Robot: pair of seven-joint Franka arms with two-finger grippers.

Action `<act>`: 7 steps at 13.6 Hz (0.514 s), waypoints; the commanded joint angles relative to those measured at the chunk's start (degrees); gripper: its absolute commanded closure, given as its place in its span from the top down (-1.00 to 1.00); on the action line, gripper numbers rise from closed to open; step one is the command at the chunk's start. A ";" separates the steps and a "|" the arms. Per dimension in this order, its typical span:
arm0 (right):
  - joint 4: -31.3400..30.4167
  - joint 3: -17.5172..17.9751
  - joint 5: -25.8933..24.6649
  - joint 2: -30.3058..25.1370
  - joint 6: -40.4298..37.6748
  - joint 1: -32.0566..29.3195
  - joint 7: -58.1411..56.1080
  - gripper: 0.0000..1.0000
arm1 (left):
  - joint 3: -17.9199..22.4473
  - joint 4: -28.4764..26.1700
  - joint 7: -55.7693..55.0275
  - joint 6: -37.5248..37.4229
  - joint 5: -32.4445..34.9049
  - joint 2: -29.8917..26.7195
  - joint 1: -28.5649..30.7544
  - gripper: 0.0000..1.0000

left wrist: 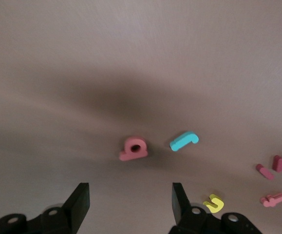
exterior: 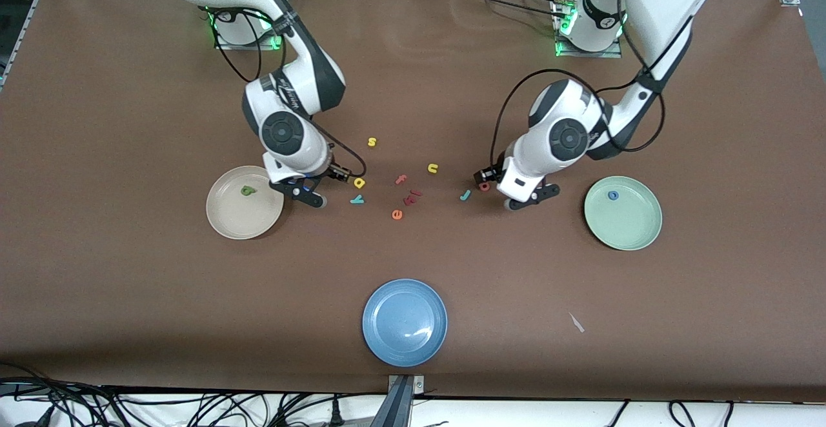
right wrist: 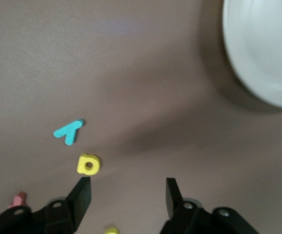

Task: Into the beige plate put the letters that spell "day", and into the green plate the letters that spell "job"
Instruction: 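Move both grippers back to the pink and yellow letters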

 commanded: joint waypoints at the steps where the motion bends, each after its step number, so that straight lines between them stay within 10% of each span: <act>1: 1.85 -0.16 0.25 3.34 2.79 3.04 9.50 0.38 | 1.23 1.62 -1.69 0.90 -0.25 2.88 -1.66 0.28; 7: 5.28 -0.16 0.60 5.81 3.41 3.93 10.06 0.38 | 10.19 1.71 -3.19 2.93 -0.33 4.21 -10.88 0.27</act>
